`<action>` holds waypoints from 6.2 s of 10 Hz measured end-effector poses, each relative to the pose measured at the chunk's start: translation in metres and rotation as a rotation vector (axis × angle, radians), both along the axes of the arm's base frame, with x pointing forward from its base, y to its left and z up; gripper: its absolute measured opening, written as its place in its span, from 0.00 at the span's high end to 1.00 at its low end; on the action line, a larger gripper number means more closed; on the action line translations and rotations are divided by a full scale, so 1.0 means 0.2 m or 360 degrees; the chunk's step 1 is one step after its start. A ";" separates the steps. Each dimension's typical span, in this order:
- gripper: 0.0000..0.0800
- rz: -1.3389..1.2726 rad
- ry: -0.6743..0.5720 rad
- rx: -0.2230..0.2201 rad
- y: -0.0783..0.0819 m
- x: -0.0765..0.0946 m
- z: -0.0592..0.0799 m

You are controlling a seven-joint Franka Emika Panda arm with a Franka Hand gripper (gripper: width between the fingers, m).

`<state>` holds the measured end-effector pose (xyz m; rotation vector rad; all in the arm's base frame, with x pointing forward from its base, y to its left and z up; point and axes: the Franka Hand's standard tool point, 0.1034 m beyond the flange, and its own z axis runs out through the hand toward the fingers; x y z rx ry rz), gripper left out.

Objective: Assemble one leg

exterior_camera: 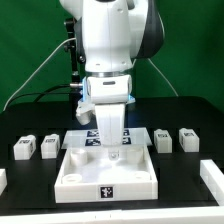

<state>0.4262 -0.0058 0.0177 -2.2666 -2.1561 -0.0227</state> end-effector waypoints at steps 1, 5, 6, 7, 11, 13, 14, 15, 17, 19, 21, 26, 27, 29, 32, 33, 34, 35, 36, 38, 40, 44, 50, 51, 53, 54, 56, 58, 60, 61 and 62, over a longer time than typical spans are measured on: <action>0.19 -0.0008 0.0010 0.0002 -0.02 0.00 -0.02; 0.44 -0.0017 0.0016 0.0003 -0.02 -0.01 -0.03; 0.44 -0.0017 0.0016 0.0003 -0.02 -0.01 -0.03; 0.67 -0.0017 0.0016 0.0003 -0.02 -0.01 -0.03; 0.93 -0.0019 0.0017 0.0003 -0.03 -0.01 -0.03; 0.93 -0.0019 0.0017 0.0003 -0.03 -0.01 -0.03; 0.93 -0.0019 0.0017 0.0003 -0.03 -0.01 -0.03; 0.93 -0.0019 0.0017 0.0003 -0.03 -0.01 -0.03; 0.93 -0.0004 0.0013 0.0004 -0.01 0.00 -0.03; 0.92 0.0097 -0.0017 0.0017 0.15 0.11 -0.01; 0.92 0.0127 -0.0051 0.0043 0.30 0.26 -0.02; 0.92 0.0040 0.0073 0.0021 0.41 0.35 -0.03; 0.92 0.0035 0.0087 0.0015 0.41 0.35 -0.03; 0.92 0.0032 0.0085 0.0015 0.40 0.35 -0.03; 0.66 0.0030 0.0086 0.0015 0.40 0.35 -0.03; 0.43 0.0029 0.0086 0.0015 0.40 0.35 -0.03; 0.43 0.0029 0.0086 0.0015 0.40 0.35 -0.03; 0.24 0.0028 0.0086 0.0015 0.40 0.35 -0.03; 0.20 0.0027 0.0086 0.0015 0.40 0.35 -0.03; 0.19 0.0026 0.0087 0.0015 0.40 0.35 -0.03; 0.19 0.0025 0.0087 0.0015 0.39 0.35 -0.03; 0.19 -0.0154 0.0061 0.0004 0.42 0.36 0.05; 0.19 -0.1362 0.0102 0.0003 0.76 0.20 0.24; 0.19 -0.1626 0.0123 0.0024 0.83 0.19 0.27; 0.19 -0.1913 0.0144 0.0032 0.85 0.20 0.27; 0.19 -0.2022 0.0150 0.0030 0.85 0.20 0.27; 0.19 -0.2195 0.0197 0.0005 0.86 0.17 0.24; 0.19 -0.2295 0.0343 -0.0083 0.83 0.10 0.17; 0.19 -0.2330 0.0643 -0.0395 0.84 0.03 0.20; 0.19 -0.2308 0.0739 -0.0507 0.86 0.05 0.20; 0.19 -0.2245 0.0776 -0.0598 0.89 0.04 0.19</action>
Offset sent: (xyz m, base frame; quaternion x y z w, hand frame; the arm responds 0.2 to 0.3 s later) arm 0.0000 0.0000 0.0000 0.0000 0.0000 0.0000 1.0000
